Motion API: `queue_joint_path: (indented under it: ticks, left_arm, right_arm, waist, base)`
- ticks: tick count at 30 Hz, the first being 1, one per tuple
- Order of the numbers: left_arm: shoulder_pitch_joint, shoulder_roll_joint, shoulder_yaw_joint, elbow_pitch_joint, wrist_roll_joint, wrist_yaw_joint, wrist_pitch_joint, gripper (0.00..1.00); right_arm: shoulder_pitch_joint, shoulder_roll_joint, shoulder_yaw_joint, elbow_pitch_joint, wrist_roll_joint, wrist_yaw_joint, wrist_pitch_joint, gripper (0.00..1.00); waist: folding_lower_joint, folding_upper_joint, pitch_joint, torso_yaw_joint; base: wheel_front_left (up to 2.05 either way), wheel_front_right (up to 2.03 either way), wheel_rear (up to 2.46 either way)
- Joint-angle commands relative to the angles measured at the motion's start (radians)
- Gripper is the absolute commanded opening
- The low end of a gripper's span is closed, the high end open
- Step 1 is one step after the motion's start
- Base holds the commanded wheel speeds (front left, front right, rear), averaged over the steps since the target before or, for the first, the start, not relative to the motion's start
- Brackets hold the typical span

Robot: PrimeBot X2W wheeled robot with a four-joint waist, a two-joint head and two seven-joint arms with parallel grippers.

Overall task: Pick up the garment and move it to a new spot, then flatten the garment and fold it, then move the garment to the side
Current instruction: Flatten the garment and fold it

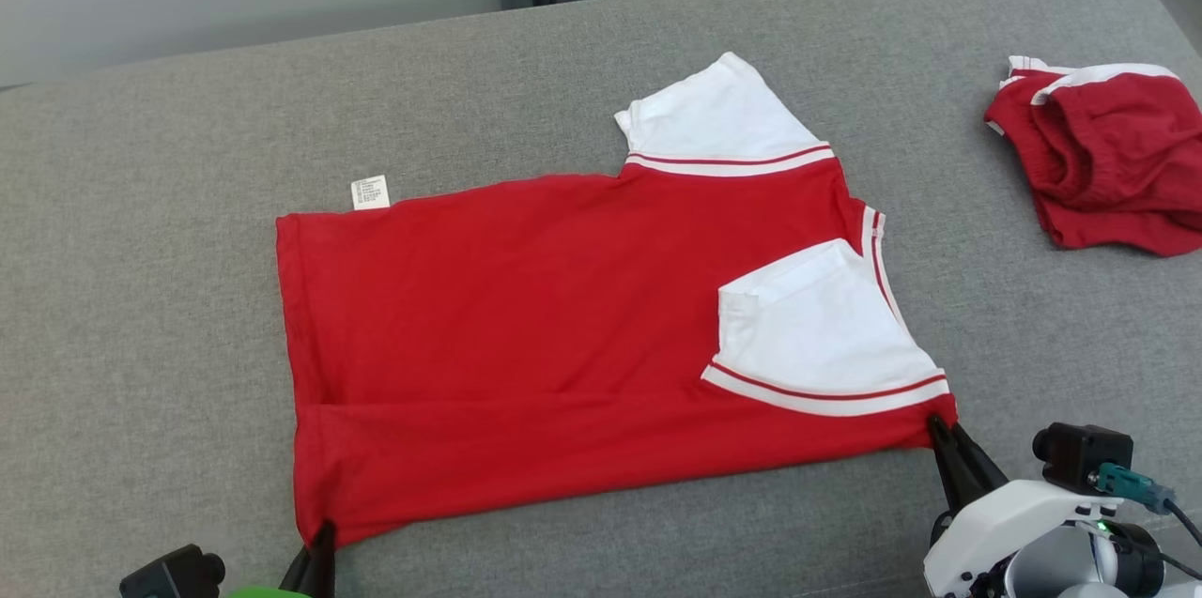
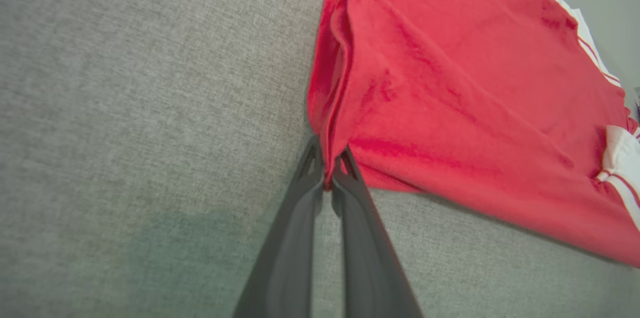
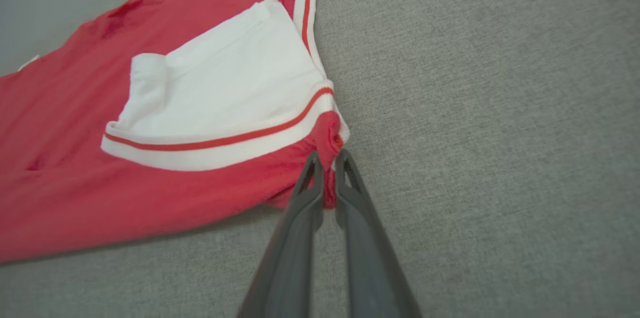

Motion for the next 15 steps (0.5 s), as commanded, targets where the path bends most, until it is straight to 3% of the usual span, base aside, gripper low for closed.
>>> queue_joint_path:
  ticks: [1,2,3,4,10,15]
  left_arm:
    - [-0.001,0.009,0.010,0.008,-0.002,0.004,-0.006,0.00]
    - [-0.004,0.011,0.011,0.014,0.000,0.005,-0.010,0.20]
    - [-0.007,0.013,0.013,0.017,0.004,0.005,-0.015,0.86]
    - [-0.008,0.013,0.013,0.017,0.006,0.004,-0.017,1.00]
    - [0.000,0.046,0.028,-0.017,0.019,-0.005,-0.034,1.00]
    - [-0.060,0.113,0.031,-0.061,0.061,-0.008,-0.017,1.00]
  right_arm:
    - [0.012,-0.004,-0.003,-0.006,0.006,-0.002,0.004,0.05]
    - [0.014,-0.004,-0.003,-0.008,0.007,-0.002,0.004,0.31]
    - [0.018,-0.004,-0.002,-0.008,0.009,-0.002,0.003,0.73]
    - [0.020,-0.003,-0.002,-0.008,0.010,-0.002,0.002,1.00]
    - [0.032,-0.003,-0.021,-0.014,-0.002,-0.002,-0.013,1.00]
    - [0.017,-0.003,-0.046,-0.041,-0.025,-0.002,-0.019,1.00]
  waist:
    - [0.0000,0.0000,-0.001,0.001]
    - [0.0000,0.0000,-0.001,0.001]
    - [0.0000,0.0000,-0.002,0.001]
    - [0.0000,0.0000,-0.003,0.001]
    - [0.0000,0.0000,-0.022,-0.002]
    - [0.0000,0.0000,-0.032,0.000]
  base:
    - [0.00,0.00,0.00]
    - [0.00,0.00,0.00]
    - [0.00,0.00,0.00]
    - [0.00,0.00,0.00]
    - [0.00,0.00,0.00]
    - [0.00,0.00,0.00]
